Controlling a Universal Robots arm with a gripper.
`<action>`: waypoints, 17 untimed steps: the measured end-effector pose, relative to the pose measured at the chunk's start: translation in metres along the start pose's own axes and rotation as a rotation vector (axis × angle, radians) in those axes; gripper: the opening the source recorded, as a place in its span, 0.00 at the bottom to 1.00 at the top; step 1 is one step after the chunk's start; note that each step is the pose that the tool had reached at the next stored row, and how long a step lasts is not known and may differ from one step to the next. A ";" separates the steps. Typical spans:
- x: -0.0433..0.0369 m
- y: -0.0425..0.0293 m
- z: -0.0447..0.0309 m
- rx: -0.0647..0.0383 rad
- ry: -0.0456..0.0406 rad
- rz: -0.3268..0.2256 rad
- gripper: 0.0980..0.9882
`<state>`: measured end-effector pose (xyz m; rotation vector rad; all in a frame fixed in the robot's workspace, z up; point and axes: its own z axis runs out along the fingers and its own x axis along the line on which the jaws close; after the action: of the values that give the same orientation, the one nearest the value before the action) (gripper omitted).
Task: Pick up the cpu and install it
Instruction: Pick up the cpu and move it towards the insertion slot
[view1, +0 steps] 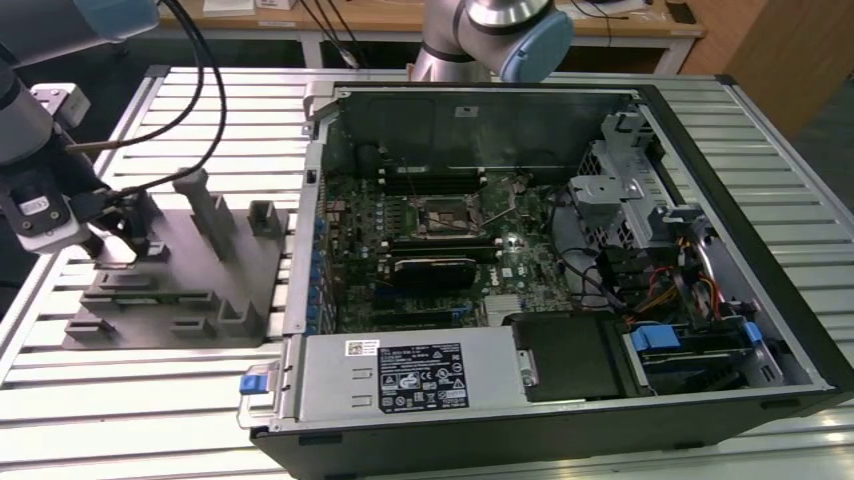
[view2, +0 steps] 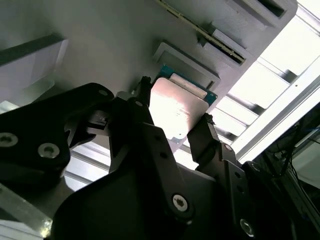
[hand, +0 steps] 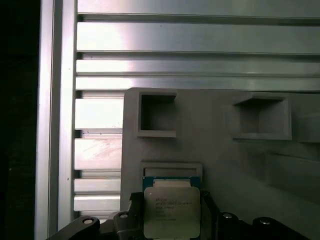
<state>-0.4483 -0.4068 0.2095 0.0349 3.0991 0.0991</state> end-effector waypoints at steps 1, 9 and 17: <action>-0.0001 0.0001 -0.0019 0.000 0.0000 0.000 0.50; -0.0006 0.0009 -0.0143 0.000 0.0000 0.000 0.50; -0.0010 0.0017 -0.0261 0.000 -0.0001 0.000 0.50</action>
<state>-0.4483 -0.4068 0.2357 0.0349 3.0990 0.0992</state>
